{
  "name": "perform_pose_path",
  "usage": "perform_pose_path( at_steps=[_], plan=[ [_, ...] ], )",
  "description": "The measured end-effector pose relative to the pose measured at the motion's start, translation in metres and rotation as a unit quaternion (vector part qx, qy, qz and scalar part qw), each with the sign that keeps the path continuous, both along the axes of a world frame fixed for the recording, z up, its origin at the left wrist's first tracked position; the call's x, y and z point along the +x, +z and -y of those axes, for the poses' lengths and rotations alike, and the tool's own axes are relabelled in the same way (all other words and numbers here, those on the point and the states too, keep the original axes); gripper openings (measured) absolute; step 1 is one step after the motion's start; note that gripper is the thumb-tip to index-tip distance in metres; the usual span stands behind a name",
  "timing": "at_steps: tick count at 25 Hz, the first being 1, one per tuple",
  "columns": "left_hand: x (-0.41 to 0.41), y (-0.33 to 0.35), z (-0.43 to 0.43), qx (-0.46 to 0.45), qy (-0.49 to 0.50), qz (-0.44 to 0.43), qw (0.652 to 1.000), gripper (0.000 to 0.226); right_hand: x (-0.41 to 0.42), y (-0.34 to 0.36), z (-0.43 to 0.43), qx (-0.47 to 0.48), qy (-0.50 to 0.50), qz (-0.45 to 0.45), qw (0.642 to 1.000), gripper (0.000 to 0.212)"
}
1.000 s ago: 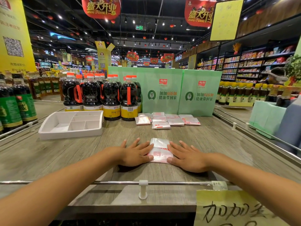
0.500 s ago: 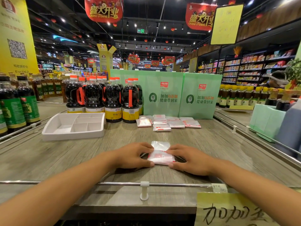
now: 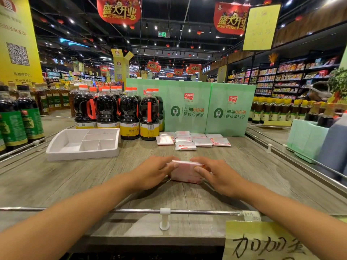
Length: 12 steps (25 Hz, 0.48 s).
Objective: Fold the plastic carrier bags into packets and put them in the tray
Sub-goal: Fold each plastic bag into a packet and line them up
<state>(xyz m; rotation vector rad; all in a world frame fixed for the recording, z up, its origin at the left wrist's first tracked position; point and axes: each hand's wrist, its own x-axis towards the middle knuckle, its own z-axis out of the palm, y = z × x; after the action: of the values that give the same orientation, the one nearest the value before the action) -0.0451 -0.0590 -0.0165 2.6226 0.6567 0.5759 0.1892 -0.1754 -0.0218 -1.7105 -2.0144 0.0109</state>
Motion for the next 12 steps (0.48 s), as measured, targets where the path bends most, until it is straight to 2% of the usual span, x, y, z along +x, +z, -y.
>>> perform_pose_path(
  at_steps=[2,4,7,10,12],
  plan=[
    [0.004,-0.003,-0.001,-0.029,0.0,0.017,0.999,0.037,0.0,0.001,-0.003,0.006,-0.01,-0.026,1.0,0.033],
    [0.008,-0.006,-0.001,-0.048,0.002,0.043,0.998,0.047,0.0,0.0,-0.006,0.01,-0.026,-0.038,0.999,0.034],
    [0.013,-0.012,-0.005,-0.037,0.005,0.05,0.998,0.053,0.001,-0.004,-0.01,-0.016,-0.036,-0.033,0.999,0.043],
    [0.015,-0.014,-0.006,0.009,0.028,0.017,0.999,0.057,0.006,-0.01,-0.014,-0.052,-0.055,0.021,0.997,0.056],
    [0.015,-0.013,-0.007,0.046,0.053,-0.04,0.997,0.059,0.007,-0.013,-0.016,-0.081,-0.059,0.065,0.993,0.06]
  ],
)
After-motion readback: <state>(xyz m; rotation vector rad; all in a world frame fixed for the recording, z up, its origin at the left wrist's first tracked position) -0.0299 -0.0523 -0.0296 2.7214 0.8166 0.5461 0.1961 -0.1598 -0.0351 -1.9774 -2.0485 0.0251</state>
